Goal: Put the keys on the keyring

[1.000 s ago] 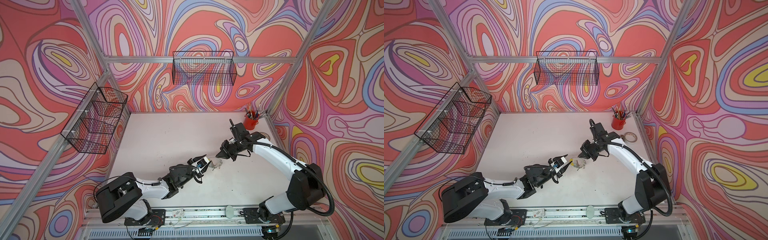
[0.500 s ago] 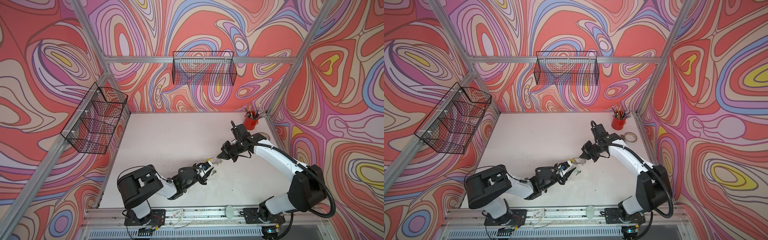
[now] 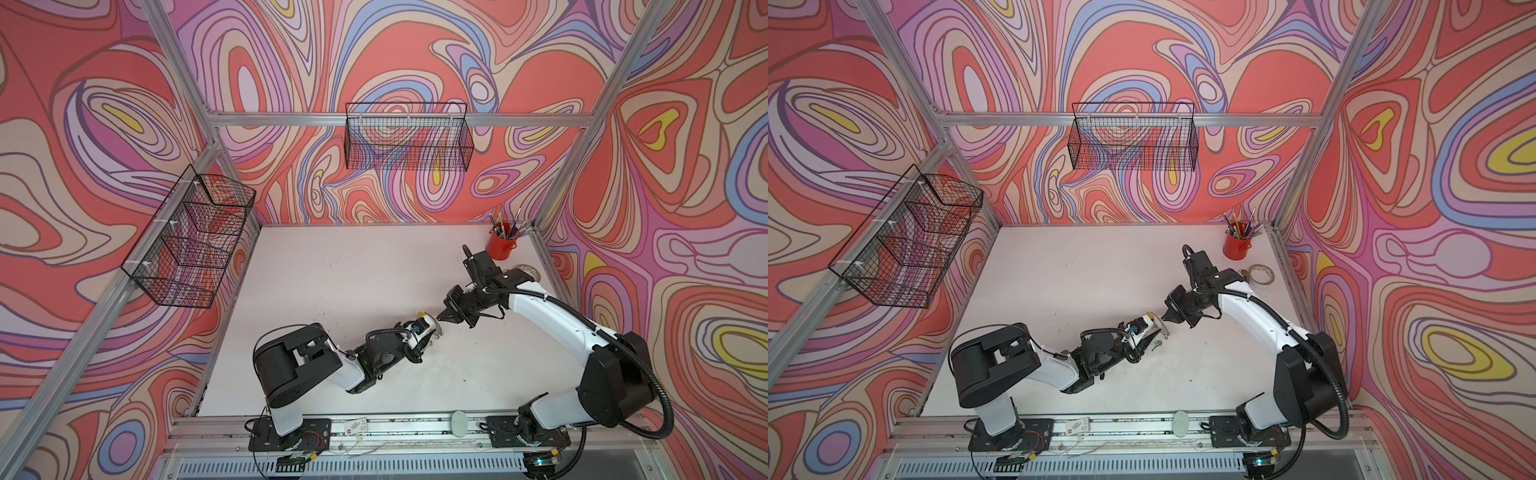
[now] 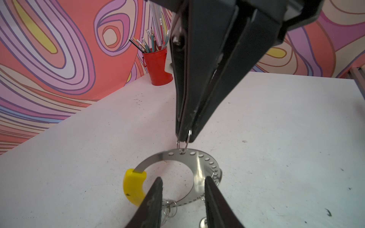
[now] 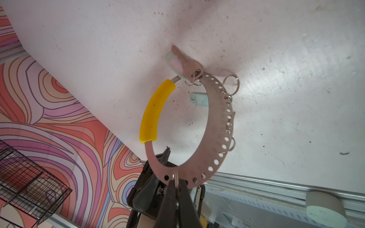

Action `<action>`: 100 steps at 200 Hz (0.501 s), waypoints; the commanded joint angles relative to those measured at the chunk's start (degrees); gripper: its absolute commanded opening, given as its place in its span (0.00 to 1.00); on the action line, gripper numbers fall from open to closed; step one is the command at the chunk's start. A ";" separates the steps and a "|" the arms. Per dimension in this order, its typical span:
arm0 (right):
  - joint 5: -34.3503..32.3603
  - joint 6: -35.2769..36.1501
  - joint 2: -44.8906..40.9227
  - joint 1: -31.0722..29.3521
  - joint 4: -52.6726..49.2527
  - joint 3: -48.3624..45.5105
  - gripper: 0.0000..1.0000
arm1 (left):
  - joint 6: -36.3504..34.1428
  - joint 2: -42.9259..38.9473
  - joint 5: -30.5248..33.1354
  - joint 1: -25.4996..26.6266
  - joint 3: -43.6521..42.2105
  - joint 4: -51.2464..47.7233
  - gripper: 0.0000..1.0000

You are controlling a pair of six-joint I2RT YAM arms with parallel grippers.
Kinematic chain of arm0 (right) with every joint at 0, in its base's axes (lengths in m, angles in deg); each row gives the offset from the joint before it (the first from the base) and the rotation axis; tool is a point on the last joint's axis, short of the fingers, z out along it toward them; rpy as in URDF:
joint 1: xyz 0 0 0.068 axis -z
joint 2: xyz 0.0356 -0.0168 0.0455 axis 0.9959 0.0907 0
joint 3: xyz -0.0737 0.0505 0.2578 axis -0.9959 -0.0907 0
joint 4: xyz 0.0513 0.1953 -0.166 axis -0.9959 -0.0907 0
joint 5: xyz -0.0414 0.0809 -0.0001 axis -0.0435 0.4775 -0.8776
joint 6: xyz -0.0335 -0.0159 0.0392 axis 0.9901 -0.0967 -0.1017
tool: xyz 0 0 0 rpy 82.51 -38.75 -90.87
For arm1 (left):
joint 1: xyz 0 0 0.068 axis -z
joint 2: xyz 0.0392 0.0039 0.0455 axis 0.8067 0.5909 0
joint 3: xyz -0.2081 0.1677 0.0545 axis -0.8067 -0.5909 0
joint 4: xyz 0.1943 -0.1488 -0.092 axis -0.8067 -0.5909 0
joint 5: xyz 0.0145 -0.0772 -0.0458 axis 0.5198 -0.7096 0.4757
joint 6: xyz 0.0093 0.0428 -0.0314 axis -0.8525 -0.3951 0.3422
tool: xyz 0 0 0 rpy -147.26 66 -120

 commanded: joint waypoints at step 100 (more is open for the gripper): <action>1.69 0.81 -0.93 0.19 0.19 -1.70 0.00 | -2.93 2.02 -2.78 0.08 4.80 3.89 0.26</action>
